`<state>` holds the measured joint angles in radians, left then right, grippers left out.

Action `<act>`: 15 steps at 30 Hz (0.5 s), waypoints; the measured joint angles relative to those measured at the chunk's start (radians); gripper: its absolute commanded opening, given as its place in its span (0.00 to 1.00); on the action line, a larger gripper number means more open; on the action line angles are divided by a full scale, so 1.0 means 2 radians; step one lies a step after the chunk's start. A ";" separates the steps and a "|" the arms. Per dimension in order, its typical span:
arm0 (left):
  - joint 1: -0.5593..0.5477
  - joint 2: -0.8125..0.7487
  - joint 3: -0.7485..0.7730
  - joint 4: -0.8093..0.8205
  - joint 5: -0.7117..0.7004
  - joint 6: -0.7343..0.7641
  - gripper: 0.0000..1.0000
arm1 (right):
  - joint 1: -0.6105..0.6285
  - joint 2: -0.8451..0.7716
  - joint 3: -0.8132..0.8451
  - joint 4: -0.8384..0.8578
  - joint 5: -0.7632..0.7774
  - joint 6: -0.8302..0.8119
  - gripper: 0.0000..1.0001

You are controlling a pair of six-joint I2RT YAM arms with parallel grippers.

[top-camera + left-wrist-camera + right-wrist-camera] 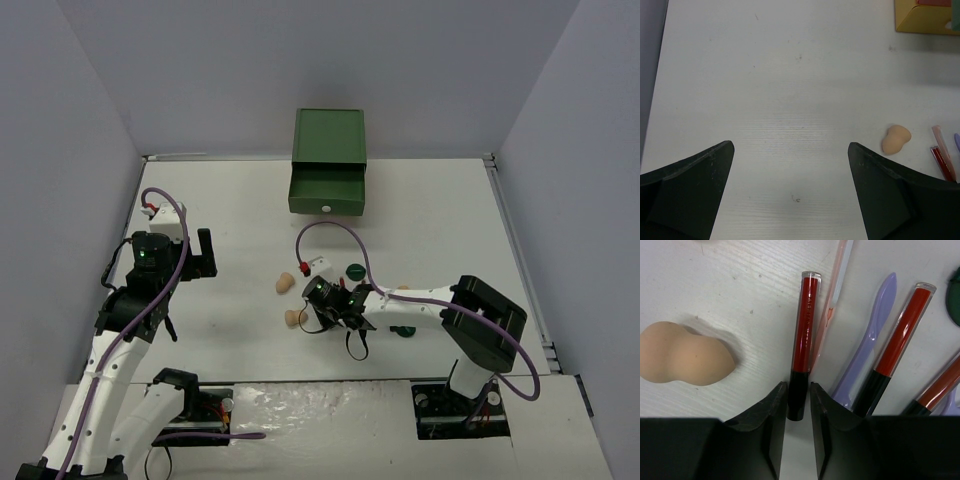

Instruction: Organize the makeup

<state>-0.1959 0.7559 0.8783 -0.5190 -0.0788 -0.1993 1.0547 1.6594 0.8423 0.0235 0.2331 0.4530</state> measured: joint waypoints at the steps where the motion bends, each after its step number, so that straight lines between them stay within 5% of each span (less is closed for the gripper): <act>1: 0.000 0.000 0.000 0.000 0.000 0.000 0.97 | 0.000 0.000 0.000 -0.001 -0.002 0.001 0.14; 5: 0.000 0.000 0.000 0.000 0.000 0.000 0.97 | 0.001 0.001 0.002 -0.004 -0.008 0.003 0.00; 15: 0.000 0.000 0.000 0.000 0.000 0.000 0.97 | 0.025 -0.059 0.071 -0.105 0.004 -0.036 0.00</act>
<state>-0.1959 0.7555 0.8783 -0.5194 -0.0784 -0.1993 1.1039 1.5417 0.9852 -0.1856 0.2403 0.3804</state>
